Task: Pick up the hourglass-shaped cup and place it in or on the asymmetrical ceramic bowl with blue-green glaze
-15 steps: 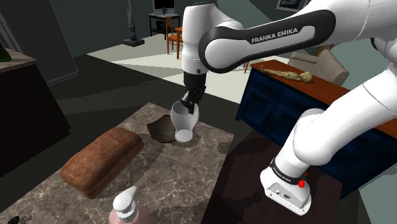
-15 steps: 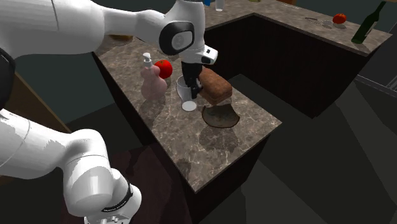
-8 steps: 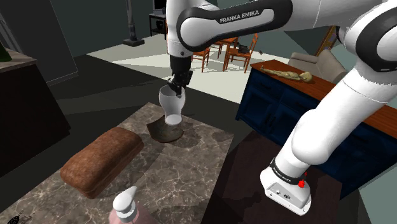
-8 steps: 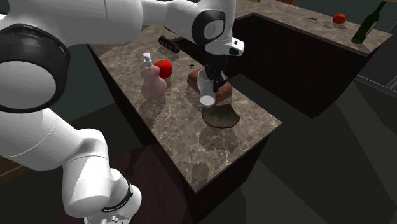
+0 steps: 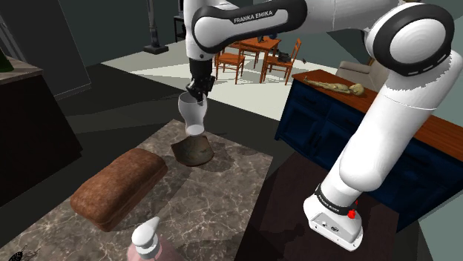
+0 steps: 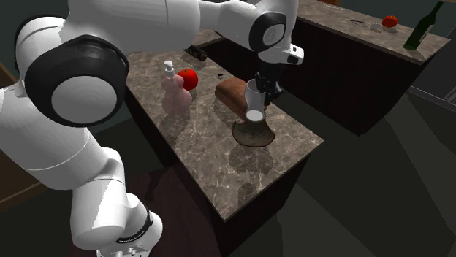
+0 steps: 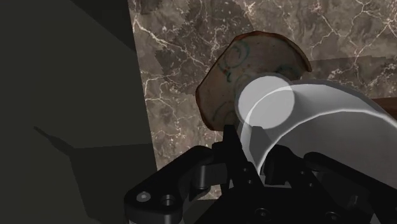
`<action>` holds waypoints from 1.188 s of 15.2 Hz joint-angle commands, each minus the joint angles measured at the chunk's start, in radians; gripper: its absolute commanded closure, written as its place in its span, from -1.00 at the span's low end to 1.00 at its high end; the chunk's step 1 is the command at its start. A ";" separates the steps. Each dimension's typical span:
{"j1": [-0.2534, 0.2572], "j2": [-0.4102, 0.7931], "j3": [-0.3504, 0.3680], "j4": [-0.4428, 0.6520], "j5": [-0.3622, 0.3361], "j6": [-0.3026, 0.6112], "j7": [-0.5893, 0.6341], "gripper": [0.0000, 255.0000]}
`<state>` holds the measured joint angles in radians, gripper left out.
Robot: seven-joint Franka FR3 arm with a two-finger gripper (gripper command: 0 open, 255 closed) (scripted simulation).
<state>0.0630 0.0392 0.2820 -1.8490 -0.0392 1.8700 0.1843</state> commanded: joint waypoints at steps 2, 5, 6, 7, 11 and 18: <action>0.001 0.009 0.001 -0.028 -0.003 0.038 0.004 1.00; 0.001 0.018 0.000 -0.059 -0.006 0.077 0.007 1.00; 0.001 0.021 0.000 -0.069 -0.007 0.090 0.008 1.00; 0.001 0.024 0.000 -0.079 -0.009 0.103 0.009 1.00; 0.002 0.040 0.000 -0.115 -0.015 0.154 0.014 1.00; 0.004 0.070 -0.001 -0.165 -0.027 0.233 0.024 1.00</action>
<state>0.0670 0.1081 0.2817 -2.0075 -0.0651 2.0940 0.2077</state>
